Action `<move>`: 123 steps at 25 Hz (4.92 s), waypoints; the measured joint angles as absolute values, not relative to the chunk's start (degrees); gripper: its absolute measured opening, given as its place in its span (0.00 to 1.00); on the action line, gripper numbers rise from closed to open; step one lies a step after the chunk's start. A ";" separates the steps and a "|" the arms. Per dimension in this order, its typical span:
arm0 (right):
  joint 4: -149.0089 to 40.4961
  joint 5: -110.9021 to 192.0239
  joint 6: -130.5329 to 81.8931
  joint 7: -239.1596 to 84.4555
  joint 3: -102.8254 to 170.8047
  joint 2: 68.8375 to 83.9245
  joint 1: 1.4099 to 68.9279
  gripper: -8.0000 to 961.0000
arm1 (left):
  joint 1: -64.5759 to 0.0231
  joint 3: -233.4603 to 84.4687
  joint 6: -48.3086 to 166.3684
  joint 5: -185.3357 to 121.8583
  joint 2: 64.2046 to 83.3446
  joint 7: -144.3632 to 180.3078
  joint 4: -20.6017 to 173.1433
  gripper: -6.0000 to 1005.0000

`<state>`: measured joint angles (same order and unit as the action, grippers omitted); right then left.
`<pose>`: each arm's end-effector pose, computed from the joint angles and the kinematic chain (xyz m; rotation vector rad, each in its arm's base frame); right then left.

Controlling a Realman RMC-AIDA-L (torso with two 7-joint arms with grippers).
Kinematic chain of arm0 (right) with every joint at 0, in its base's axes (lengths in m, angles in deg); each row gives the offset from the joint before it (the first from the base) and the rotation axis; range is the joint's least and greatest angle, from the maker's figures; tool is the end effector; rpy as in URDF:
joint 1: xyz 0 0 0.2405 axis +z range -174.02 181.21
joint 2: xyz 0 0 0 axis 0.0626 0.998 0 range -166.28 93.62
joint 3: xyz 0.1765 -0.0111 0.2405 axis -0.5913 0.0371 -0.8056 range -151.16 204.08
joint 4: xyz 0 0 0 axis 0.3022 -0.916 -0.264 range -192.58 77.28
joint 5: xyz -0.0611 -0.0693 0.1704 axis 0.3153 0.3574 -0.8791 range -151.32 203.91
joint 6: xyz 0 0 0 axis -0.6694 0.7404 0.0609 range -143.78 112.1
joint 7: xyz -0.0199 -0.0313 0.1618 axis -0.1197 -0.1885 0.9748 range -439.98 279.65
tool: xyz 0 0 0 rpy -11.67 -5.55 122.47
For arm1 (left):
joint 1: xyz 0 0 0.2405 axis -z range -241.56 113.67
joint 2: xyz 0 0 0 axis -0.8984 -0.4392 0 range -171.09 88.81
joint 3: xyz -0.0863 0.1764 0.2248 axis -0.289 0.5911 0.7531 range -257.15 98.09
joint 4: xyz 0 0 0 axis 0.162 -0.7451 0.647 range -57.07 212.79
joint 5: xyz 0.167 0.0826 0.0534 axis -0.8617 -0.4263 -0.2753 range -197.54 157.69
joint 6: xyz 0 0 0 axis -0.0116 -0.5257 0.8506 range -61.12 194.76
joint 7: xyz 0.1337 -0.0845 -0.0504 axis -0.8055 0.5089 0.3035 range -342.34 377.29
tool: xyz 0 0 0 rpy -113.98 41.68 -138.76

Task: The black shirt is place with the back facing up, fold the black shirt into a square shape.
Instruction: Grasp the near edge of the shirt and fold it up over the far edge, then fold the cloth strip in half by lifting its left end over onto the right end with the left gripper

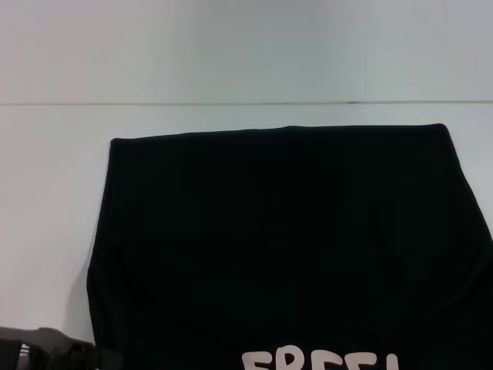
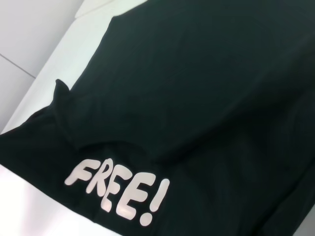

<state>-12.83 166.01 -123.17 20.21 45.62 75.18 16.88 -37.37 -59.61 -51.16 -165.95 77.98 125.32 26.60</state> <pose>0.4101 0.2017 0.0451 -2.4377 1.5737 0.4187 -0.3211 0.2521 0.0012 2.6474 1.4844 0.4232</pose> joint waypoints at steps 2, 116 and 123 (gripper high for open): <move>-12.83 166.23 -123.38 20.10 45.06 75.20 17.29 0.04 | -36.72 -59.66 -51.16 -165.83 77.86 125.32 26.79 0.01; -22.06 155.19 -93.46 33.25 50.32 74.00 40.29 0.72 | -27.89 -49.35 -9.74 -160.98 78.36 145.65 25.33 0.92; -22.05 155.12 -93.28 33.26 50.58 73.74 41.04 0.72 | -30.63 -49.45 -4.65 -161.45 78.97 146.28 27.07 0.91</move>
<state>-22.05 155.12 -93.28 33.26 50.58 73.74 41.04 -30.63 -49.45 -4.65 -161.45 78.97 146.28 27.07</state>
